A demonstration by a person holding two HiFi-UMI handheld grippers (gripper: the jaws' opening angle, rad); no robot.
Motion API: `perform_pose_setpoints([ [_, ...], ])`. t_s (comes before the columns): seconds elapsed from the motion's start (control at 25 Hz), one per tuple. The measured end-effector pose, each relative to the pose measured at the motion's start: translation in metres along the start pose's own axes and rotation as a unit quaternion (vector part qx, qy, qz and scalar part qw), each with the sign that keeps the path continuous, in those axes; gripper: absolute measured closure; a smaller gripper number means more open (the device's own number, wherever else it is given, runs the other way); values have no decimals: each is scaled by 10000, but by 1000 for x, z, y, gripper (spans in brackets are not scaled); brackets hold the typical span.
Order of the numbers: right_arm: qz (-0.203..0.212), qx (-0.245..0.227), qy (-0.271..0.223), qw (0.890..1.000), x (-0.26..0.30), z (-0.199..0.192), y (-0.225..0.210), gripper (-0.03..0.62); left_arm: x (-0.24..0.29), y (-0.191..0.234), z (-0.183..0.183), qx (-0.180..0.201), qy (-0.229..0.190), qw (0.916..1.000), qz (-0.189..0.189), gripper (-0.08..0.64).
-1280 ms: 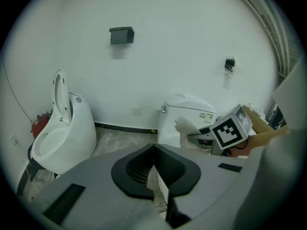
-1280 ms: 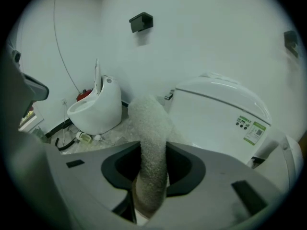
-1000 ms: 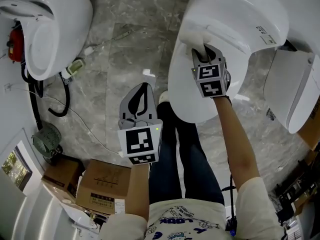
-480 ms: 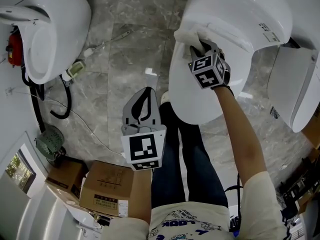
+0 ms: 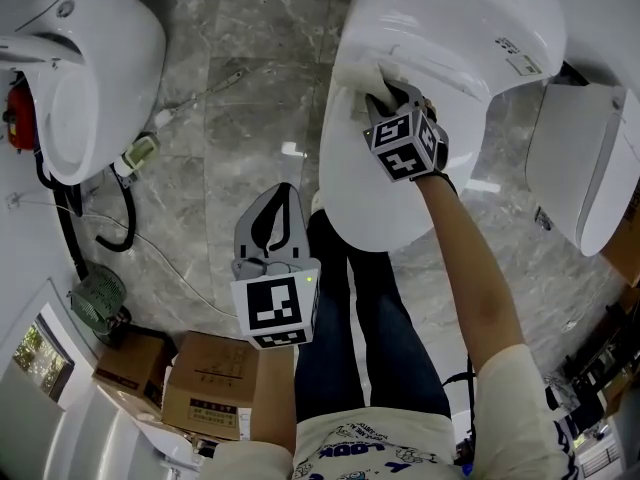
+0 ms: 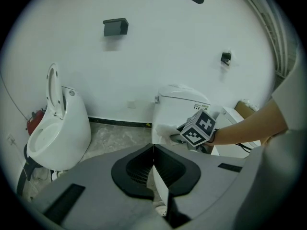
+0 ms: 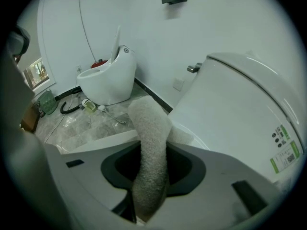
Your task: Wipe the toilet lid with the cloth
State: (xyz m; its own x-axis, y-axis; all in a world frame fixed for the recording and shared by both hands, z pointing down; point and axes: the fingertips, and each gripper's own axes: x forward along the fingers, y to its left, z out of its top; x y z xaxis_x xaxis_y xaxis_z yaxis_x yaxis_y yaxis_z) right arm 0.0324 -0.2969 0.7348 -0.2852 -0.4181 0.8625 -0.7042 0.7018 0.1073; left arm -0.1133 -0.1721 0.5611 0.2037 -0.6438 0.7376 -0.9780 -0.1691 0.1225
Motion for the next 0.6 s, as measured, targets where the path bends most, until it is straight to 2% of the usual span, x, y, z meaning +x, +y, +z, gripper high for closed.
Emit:
perform_pose_setpoints([
  [0.6,-300,597,60,9977,-43,-76,-52,471,1,-30,2,296,16,9995,-141,555],
])
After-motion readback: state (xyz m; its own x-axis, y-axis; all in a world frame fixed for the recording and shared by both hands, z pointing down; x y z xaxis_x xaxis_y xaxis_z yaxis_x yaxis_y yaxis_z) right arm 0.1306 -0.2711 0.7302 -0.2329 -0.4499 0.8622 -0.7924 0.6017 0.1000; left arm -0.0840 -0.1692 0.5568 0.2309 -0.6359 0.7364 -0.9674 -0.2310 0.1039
